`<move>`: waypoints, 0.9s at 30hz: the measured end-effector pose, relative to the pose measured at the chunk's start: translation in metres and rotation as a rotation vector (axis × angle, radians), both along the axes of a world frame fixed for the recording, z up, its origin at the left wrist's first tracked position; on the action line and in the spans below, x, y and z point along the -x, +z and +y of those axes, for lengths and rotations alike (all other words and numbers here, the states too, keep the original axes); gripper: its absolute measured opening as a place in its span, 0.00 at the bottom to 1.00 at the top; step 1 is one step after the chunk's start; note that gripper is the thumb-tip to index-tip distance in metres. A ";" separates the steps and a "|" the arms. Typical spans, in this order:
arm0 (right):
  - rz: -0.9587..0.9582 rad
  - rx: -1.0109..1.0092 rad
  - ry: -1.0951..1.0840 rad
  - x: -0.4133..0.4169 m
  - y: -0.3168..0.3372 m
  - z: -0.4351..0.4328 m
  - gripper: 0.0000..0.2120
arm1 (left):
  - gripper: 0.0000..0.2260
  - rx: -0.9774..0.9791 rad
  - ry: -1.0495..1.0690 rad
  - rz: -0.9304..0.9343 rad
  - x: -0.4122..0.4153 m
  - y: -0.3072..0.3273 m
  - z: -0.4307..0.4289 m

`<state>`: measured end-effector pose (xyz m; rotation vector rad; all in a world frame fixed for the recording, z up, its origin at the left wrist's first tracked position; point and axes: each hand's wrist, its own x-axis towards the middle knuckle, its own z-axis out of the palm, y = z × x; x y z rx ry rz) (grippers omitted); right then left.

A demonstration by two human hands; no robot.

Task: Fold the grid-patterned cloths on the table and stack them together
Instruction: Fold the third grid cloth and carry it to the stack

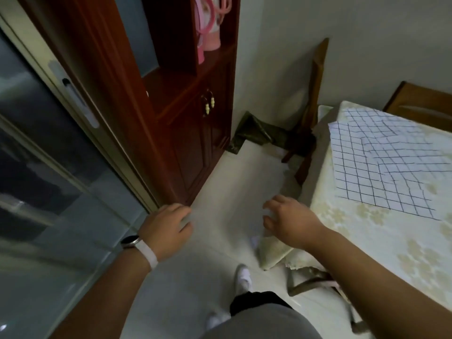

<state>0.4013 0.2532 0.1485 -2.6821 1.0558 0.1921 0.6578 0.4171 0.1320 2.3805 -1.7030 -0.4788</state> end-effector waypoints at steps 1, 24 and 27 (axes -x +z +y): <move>-0.001 -0.004 -0.013 -0.002 -0.001 -0.005 0.20 | 0.18 0.004 -0.004 0.001 -0.004 0.000 -0.010; 0.030 -0.212 -0.204 -0.059 -0.035 -0.263 0.22 | 0.19 -0.167 -0.232 -0.057 -0.073 -0.002 -0.331; 0.017 -0.199 -0.264 -0.059 -0.029 -0.284 0.22 | 0.20 -0.156 -0.299 -0.072 -0.070 0.003 -0.369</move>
